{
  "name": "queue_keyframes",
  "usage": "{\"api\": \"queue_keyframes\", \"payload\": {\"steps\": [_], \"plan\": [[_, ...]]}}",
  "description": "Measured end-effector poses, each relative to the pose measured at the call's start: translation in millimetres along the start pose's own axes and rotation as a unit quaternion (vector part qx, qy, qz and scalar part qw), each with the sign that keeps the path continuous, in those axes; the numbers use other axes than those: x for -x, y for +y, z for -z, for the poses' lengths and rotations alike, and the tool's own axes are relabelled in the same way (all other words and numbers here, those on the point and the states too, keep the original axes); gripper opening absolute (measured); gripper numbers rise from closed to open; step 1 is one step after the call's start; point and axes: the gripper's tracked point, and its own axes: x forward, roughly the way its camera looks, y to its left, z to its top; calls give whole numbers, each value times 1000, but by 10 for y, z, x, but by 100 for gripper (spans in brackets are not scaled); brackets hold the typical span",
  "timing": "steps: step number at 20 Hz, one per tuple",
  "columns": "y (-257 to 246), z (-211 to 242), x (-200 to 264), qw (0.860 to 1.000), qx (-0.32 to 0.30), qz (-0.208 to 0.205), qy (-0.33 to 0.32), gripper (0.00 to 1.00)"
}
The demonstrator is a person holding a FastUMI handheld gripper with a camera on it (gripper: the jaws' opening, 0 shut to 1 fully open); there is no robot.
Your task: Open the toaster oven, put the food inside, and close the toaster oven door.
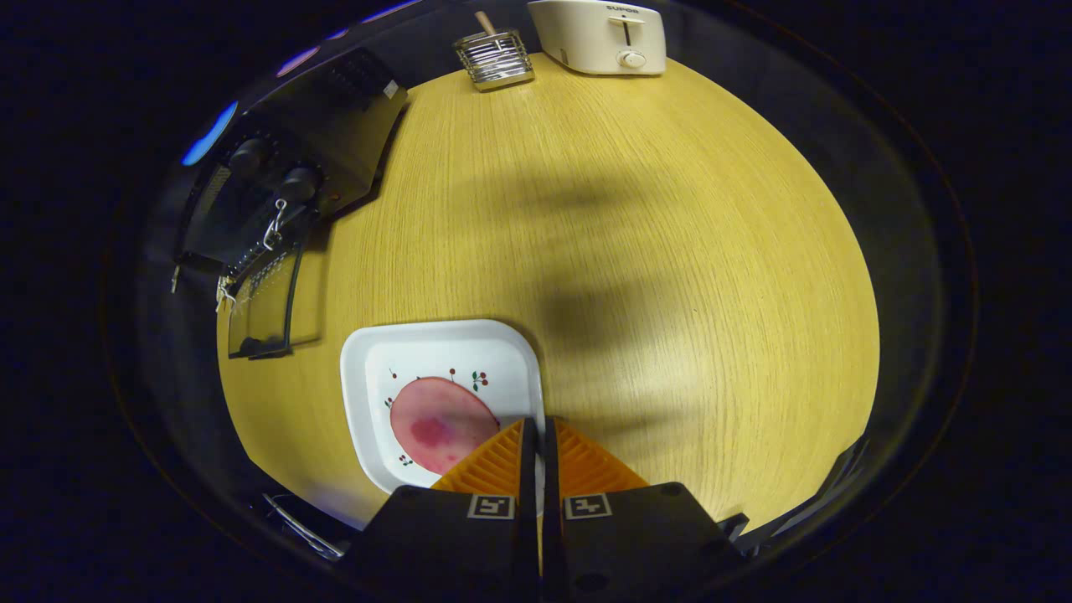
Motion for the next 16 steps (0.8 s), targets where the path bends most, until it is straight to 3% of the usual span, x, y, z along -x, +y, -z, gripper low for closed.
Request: {"api": "queue_keyframes", "payload": {"steps": [4,8,12,16], "plan": [[165,94,37,994,-81,-67,7,7],[385,73,220,978,-159,-132,-17,7],[506,78,364,966,-202,-153,-49,7],[774,118,653,945,-249,-199,-79,7]]}}
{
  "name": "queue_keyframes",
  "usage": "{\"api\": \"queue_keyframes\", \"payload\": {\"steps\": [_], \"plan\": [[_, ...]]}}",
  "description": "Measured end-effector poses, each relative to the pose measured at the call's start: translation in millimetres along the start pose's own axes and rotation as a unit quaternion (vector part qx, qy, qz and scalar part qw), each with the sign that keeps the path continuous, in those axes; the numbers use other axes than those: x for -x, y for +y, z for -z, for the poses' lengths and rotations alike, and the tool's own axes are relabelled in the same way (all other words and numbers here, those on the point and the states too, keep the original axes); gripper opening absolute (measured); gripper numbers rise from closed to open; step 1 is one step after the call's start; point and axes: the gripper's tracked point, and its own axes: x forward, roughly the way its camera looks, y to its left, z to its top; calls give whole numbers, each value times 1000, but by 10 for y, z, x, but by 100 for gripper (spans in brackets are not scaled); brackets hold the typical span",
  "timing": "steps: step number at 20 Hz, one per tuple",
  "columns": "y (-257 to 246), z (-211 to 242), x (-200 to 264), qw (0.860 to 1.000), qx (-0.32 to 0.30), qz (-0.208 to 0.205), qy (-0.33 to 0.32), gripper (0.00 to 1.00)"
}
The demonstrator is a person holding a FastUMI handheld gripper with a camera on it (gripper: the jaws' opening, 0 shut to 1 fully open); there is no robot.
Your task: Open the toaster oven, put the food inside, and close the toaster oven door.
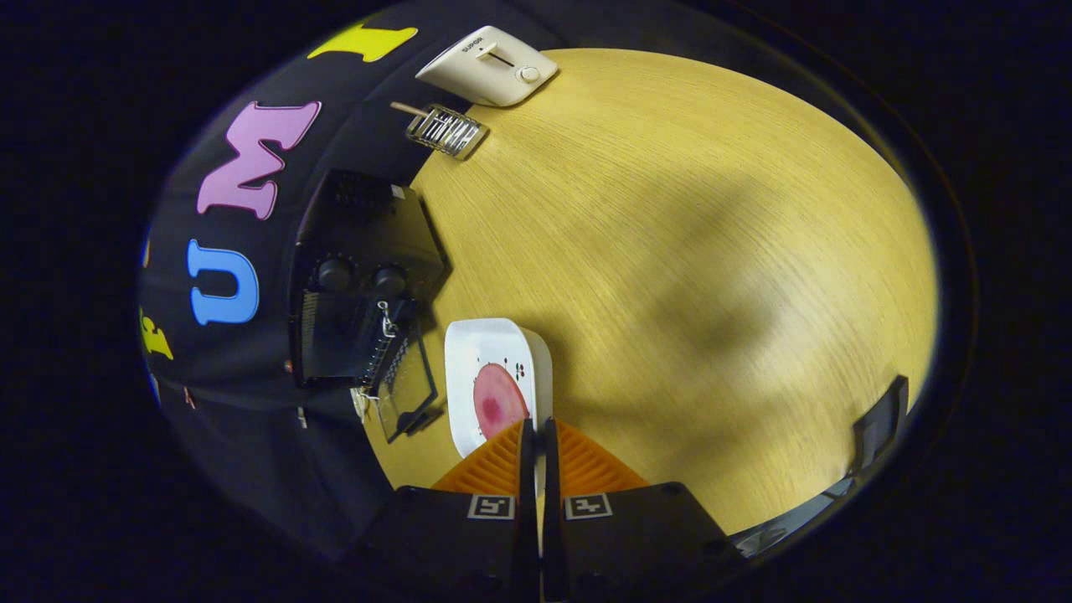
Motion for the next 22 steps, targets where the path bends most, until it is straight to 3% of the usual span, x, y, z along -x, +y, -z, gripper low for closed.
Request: {"api": "queue_keyframes", "payload": {"steps": [6,9,15,22], "plan": [[570,320,218,996,-47,-58,-45,7],[780,521,139,994,-70,-62,-63,7],[1415,763,-342,989,-104,-70,-75,7],[2019,597,-1010,980,-166,-64,-90,7]]}}
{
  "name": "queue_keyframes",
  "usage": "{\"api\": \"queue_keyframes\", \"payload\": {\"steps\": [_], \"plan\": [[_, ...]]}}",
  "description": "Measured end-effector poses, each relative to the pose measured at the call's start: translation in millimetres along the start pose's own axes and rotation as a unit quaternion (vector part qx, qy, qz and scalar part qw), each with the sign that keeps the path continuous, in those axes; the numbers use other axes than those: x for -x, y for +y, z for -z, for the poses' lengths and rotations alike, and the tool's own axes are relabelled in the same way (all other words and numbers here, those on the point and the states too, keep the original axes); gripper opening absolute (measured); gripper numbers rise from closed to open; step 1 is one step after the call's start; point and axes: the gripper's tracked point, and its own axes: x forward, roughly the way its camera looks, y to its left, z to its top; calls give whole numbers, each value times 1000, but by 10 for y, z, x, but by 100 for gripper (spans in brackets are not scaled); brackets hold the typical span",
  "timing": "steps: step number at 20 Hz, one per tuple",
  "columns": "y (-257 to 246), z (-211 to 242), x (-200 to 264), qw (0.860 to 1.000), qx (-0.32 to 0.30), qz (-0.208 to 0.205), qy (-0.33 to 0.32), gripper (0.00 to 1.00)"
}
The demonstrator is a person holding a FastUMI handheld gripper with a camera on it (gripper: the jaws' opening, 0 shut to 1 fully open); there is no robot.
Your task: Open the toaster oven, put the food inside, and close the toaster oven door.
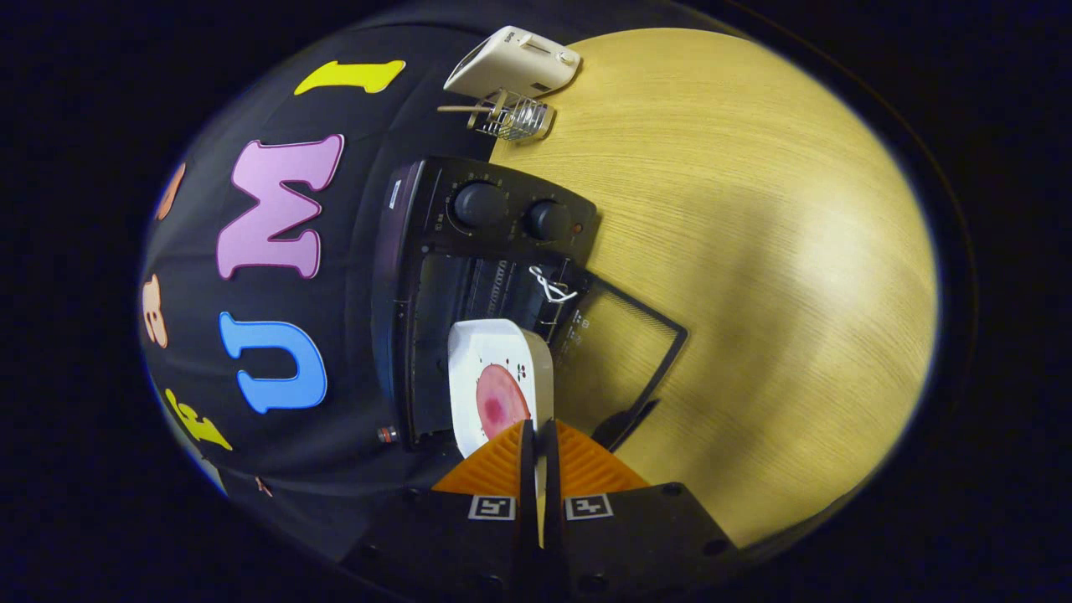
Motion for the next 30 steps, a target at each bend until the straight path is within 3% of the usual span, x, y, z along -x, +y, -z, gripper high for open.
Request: {"api": "queue_keyframes", "payload": {"steps": [12,19,22,24,27,29,30], "plan": [[421,-91,-1027,989,-132,-5,-72,7],[534,-33,-1296,982,-162,0,-96,7],[537,-5,-1303,983,-156,-1,-94,11],[525,-39,-1241,983,-153,2,-103,20],[600,-56,-1190,983,-152,-10,-99,21],[620,8,-1032,985,-148,-12,-90,42],[612,55,-974,987,-138,-11,-84,42]]}}
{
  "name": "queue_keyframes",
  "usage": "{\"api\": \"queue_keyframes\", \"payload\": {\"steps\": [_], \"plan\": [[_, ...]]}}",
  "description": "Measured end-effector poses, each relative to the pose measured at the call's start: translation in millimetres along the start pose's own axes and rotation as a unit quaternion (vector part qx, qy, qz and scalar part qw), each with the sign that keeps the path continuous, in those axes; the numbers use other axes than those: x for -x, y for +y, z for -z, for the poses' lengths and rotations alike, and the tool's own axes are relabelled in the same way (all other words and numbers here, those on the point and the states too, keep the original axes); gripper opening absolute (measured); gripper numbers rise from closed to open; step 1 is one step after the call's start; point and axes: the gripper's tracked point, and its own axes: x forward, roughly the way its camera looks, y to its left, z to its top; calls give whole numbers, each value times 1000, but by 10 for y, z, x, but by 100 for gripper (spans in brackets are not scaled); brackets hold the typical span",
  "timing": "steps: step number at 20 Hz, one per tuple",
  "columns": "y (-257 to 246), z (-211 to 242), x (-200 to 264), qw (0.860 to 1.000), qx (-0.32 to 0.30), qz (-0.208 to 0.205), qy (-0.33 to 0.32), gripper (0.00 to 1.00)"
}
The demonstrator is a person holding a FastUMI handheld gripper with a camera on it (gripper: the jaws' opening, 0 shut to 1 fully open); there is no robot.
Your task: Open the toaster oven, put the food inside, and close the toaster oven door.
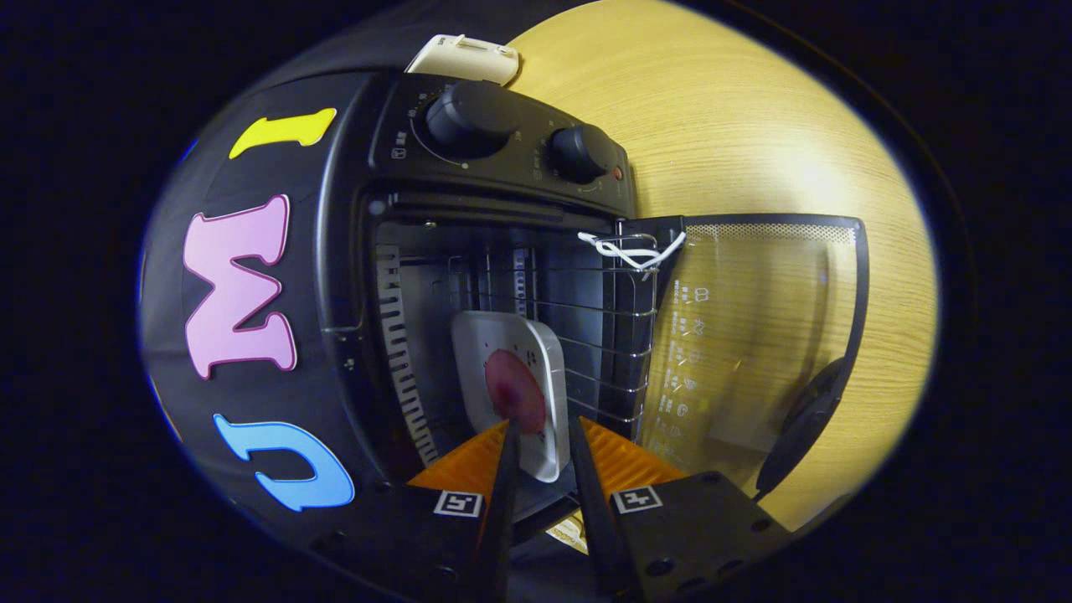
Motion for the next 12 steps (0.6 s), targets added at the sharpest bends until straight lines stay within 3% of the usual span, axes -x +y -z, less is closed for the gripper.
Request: {"api": "queue_keyframes", "payload": {"steps": [2,4,7,10,12], "plan": [[-70,71,182,999,42,2,18,42],[-169,124,404,991,131,-1,28,48],[-331,142,748,968,247,-9,39,97],[-469,232,985,943,329,-18,55,97],[-663,309,1106,904,421,-14,68,99]]}}
